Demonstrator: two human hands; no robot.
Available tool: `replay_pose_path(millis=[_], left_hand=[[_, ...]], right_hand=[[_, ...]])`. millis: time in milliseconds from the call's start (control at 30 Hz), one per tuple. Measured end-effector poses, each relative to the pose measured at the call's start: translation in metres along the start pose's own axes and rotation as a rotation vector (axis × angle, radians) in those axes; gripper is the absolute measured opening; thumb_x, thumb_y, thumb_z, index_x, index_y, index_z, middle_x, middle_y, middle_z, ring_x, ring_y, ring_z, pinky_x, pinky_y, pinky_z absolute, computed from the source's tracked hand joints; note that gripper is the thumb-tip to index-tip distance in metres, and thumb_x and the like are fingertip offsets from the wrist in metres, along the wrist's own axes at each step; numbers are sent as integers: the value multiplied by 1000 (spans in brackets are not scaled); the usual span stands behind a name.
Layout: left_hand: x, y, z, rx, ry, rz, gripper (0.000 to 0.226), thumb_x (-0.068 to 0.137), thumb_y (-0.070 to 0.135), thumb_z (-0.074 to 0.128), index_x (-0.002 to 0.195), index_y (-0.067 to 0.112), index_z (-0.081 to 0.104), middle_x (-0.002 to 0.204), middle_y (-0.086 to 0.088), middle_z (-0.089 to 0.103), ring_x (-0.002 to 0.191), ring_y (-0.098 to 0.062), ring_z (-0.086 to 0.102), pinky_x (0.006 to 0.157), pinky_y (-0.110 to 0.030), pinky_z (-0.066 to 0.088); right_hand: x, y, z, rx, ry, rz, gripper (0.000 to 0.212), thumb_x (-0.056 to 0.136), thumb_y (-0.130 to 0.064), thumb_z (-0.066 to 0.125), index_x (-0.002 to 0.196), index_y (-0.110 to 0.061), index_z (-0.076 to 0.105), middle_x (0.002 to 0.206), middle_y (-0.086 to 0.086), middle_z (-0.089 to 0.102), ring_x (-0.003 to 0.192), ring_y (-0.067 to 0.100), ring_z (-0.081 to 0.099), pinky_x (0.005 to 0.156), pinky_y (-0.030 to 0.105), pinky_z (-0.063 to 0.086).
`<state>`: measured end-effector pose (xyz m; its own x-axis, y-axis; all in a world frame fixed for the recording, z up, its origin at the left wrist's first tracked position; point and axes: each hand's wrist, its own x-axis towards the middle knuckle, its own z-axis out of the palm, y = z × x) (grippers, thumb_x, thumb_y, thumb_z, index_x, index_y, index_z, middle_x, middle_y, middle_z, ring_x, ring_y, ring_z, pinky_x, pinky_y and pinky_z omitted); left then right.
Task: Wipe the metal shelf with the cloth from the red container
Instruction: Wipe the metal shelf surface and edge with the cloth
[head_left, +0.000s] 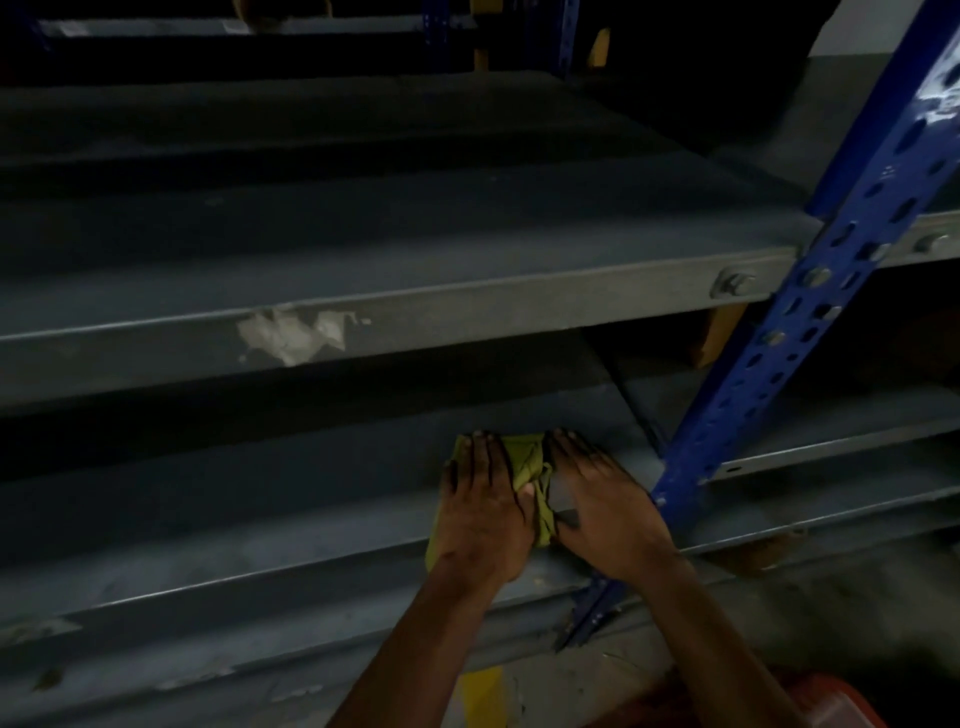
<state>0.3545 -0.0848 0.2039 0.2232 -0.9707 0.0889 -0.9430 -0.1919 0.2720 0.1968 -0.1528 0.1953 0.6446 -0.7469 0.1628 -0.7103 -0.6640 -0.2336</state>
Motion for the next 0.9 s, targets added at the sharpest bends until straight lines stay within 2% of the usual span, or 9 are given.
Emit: replay_pose_path(millis=[167, 300, 400, 467, 667, 767, 900], left_hand=[[5, -6, -3, -5, 9, -61, 81, 85, 50, 3, 149, -1, 8, 157, -21, 13, 145, -35, 11, 117, -46, 12], [20, -4, -3, 47, -43, -106, 72, 96, 45, 19, 149, -1, 0, 158, -21, 5, 145, -34, 3, 118, -44, 3], [28, 2, -4, 55, -59, -108, 71, 98, 42, 23, 148, -1, -1, 158, -21, 3, 146, -34, 1, 118, -41, 0], [29, 6, -3, 50, -66, -96, 71, 98, 43, 21, 148, -2, -2, 158, -22, 2, 146, -34, 0, 119, -41, 0], [23, 15, 0, 53, -65, -57, 81, 85, 48, -3, 148, -3, -1, 157, -24, 3, 145, -35, 1, 119, -42, 2], [12, 15, 2, 38, -44, -16, 85, 81, 48, -7, 148, -4, 1, 157, -24, 5, 145, -36, 3, 119, -43, 5], [5, 10, -2, 4, -40, 10, 83, 83, 50, -4, 149, -1, 2, 158, -20, 5, 146, -32, 3, 118, -40, 4]], right_hand=[[0, 0, 1, -65, -25, 9, 97, 77, -67, 38, 154, -16, 9, 161, 4, 16, 147, 17, 14, 120, 32, 13], [-1, 0, 2, -70, -41, 20, 100, 81, -76, 36, 154, -14, 9, 161, 6, 13, 148, 18, 11, 120, 37, 16], [-1, -1, 2, -72, -54, 34, 103, 79, -80, 30, 154, -13, 6, 161, 7, 12, 148, 19, 10, 119, 39, 18], [1, -1, 3, -51, -53, 49, 104, 78, -79, 35, 154, -14, 5, 161, 8, 14, 148, 19, 12, 119, 40, 19], [2, -2, -1, 49, 4, 39, 100, 77, -66, 52, 153, -14, 13, 159, 7, 23, 146, 18, 18, 118, 39, 22], [1, -4, -3, 78, 41, 19, 87, 82, -56, 42, 151, -8, 19, 157, 10, 27, 145, 21, 22, 119, 37, 20], [-1, -5, -6, 87, 50, 9, 91, 75, -55, 35, 152, -9, 17, 157, 11, 25, 146, 22, 21, 119, 37, 21]])
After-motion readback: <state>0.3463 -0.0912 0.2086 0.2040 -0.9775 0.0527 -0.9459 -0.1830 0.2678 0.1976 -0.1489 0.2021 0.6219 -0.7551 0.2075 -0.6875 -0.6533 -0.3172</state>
